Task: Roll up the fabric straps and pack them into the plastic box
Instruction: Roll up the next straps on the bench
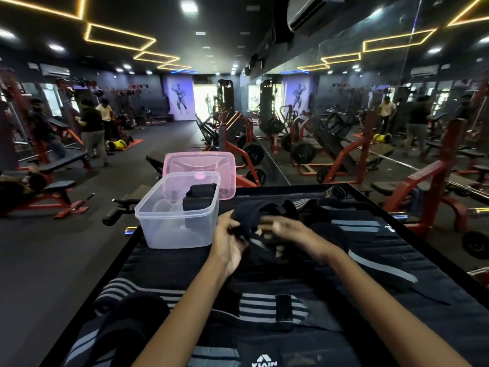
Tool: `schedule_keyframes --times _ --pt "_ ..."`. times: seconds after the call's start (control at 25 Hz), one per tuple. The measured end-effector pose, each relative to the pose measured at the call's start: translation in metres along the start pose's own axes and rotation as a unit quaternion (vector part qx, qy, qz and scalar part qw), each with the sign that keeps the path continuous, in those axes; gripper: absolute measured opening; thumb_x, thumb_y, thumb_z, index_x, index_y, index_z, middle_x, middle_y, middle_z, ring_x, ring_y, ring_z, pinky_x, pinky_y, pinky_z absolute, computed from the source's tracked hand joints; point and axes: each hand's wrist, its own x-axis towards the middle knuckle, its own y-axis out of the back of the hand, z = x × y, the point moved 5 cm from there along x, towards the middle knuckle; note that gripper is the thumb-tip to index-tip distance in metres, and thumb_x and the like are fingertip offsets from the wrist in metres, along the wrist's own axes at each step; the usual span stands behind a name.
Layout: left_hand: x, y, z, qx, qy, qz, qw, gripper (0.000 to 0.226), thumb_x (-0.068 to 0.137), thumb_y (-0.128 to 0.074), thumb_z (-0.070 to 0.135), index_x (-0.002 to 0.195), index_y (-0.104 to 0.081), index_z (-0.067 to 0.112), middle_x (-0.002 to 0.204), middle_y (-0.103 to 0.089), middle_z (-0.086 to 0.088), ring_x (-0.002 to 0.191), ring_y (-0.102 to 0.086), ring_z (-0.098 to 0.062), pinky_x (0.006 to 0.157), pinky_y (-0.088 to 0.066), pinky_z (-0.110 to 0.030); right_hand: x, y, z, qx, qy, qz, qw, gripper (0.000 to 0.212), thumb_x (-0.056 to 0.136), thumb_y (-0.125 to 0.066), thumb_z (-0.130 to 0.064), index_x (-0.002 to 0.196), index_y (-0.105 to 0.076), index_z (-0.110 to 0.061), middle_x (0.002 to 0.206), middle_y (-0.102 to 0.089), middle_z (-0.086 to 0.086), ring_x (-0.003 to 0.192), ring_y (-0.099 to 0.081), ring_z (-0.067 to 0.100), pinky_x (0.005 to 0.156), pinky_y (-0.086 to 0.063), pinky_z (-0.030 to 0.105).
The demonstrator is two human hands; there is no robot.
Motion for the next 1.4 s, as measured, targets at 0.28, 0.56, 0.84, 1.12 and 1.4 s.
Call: schedule_keyframes --times 0.28,0.56,0.84,1.12,1.4 --pt "0.029 -0.008 0.011 -0.001 0.008 0.067 0.998 0.029 0.071 -0.042 0.013 0.056 -0.065 0.004 0.055 -0.064 -0.009 0.048 -0.063 -0.021 0.054 -0.053 -0.025 -0.025 -0.003 0.002 -0.608 0.148 0.026 0.78 0.038 0.084 -0.054 -0.023 0.121 -0.053 -0.016 0.11 -0.064 0.004 0.101 -0.062 0.028 0.077 -0.049 0.037" --pt "0.035 -0.004 0.01 0.475 0.099 -0.034 0.874 0.064 0.068 -0.075 0.057 0.115 -0.06 0.017 0.103 -0.068 -0.002 0.087 -0.066 -0.016 0.061 -0.049 -0.025 -0.061 -0.011 -0.017 -0.677 0.262 0.239 0.645 0.028 0.06 -0.08 -0.013 0.075 -0.057 -0.013 0.071 -0.054 0.004 0.042 -0.049 0.02 0.034 -0.018 0.024" --pt "0.073 0.009 -0.003 0.663 0.023 0.042 0.747 0.026 0.09 -0.056 0.017 0.108 -0.058 -0.001 0.109 -0.062 -0.013 0.102 -0.059 -0.028 0.08 -0.044 -0.029 -0.09 -0.041 -0.013 -0.634 0.399 0.11 0.653 0.047 0.078 -0.069 -0.013 0.121 -0.051 -0.012 0.086 -0.056 -0.002 0.062 -0.055 0.012 0.037 -0.039 0.025" --pt "0.103 0.011 -0.05 0.471 0.069 0.072 0.877 0.034 0.098 -0.047 0.021 0.119 -0.055 -0.006 0.117 -0.06 -0.022 0.109 -0.058 -0.036 0.087 -0.047 -0.037 -0.089 -0.032 0.0 -0.602 0.327 0.061 0.726 0.027 0.079 -0.045 -0.013 0.094 -0.066 -0.021 0.089 -0.057 -0.006 0.08 -0.049 0.013 0.061 -0.044 0.026" --pt "0.071 -0.021 -0.029 0.776 -0.212 -0.189 0.563 0.032 0.095 -0.045 0.011 0.12 -0.065 0.014 0.118 -0.054 -0.009 0.111 -0.047 -0.027 0.1 -0.039 -0.04 -0.084 -0.022 0.01 -0.477 0.181 -0.002 0.86 0.028 0.089 -0.04 -0.029 0.106 -0.062 -0.025 0.103 -0.053 -0.01 0.094 -0.049 0.009 0.08 -0.039 0.019"
